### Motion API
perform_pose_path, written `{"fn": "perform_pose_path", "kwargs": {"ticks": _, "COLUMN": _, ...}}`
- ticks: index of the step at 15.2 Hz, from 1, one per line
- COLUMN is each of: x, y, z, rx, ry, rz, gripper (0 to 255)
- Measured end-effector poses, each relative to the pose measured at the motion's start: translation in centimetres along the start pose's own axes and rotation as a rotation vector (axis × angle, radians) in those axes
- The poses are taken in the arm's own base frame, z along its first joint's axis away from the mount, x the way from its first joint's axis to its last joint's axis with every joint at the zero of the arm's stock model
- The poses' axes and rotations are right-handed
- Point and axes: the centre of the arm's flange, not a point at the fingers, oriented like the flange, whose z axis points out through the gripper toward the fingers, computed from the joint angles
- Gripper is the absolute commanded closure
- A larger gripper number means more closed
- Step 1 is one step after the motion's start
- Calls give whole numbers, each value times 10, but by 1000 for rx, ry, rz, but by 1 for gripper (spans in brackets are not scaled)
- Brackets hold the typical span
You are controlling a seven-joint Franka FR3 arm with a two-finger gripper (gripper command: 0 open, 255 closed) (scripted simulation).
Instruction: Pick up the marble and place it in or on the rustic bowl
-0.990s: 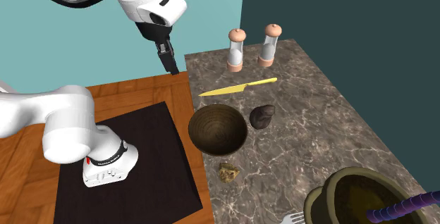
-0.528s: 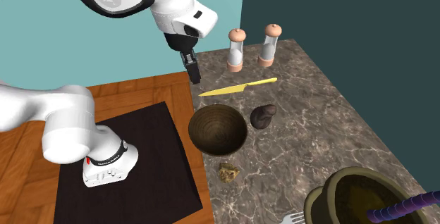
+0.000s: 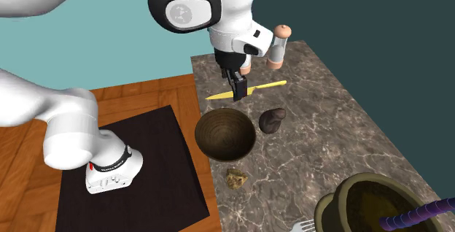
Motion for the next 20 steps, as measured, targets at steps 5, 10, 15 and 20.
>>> {"fn": "perform_pose_path", "kwargs": {"ticks": 5, "x": 56, "y": 34, "z": 26, "rx": -27, "ry": -32, "rz": -23, "gripper": 0}}
{"fn": "perform_pose_path", "kwargs": {"ticks": 10, "x": 107, "y": 68, "z": 50, "rx": -53, "ry": -64, "rz": -45, "gripper": 0}}
{"fn": "perform_pose_path", "kwargs": {"ticks": 15, "x": 115, "y": 78, "z": 75, "rx": -59, "ry": -70, "rz": -50, "gripper": 0}}
{"fn": "perform_pose_path", "kwargs": {"ticks": 20, "x": 113, "y": 79, "z": 93, "rx": -59, "ry": -70, "rz": -50, "gripper": 0}}
